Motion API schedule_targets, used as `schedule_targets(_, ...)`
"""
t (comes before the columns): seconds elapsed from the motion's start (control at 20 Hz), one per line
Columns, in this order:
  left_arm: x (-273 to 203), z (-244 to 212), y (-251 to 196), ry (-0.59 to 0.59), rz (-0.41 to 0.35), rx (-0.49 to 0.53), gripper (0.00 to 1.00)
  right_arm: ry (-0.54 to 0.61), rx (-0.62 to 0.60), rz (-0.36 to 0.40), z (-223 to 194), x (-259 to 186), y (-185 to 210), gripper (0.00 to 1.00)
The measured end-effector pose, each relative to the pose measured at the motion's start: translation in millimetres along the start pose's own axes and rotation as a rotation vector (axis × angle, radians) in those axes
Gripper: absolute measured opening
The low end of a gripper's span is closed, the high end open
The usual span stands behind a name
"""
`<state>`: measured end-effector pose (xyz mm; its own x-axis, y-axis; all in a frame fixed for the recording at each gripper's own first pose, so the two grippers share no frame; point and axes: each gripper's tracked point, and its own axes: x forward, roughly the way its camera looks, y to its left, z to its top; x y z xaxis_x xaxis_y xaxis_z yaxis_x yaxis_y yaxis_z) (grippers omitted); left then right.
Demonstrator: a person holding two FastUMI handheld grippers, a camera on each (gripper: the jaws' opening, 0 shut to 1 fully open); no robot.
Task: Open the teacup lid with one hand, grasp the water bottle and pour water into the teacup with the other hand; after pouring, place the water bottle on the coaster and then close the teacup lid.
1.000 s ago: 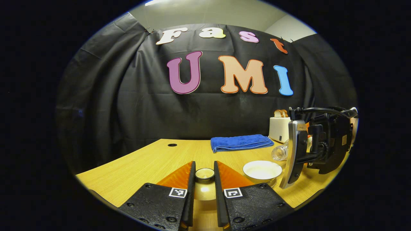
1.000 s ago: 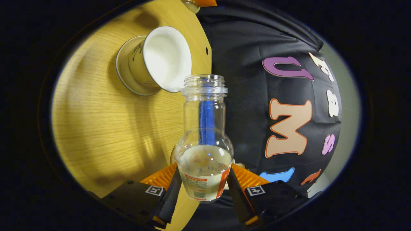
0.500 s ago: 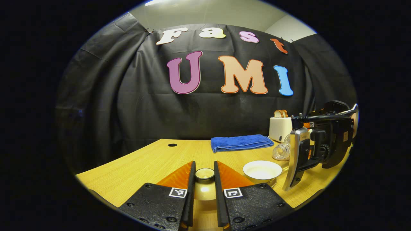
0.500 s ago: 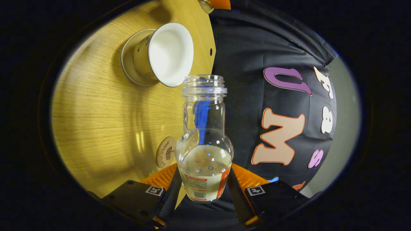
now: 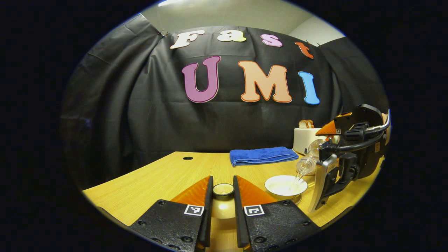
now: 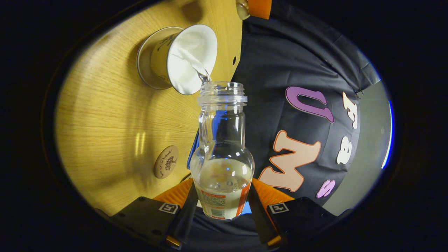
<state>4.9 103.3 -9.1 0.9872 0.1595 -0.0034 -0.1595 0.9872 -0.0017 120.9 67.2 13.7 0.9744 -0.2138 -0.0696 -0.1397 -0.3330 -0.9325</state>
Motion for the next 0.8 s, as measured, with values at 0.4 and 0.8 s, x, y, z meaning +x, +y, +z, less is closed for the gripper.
schedule_targets(0.4, 0, 1, 0, 0.000, 0.000, 0.000, 0.27, -0.018, -0.083, -0.086, 0, -1, -32, 0.77)
schedule_targets(0.8, -1, 1, 0, 0.000, -0.004, -0.001, 0.27, -0.048, -0.208, -0.181, 5, -3, -57, 0.77)
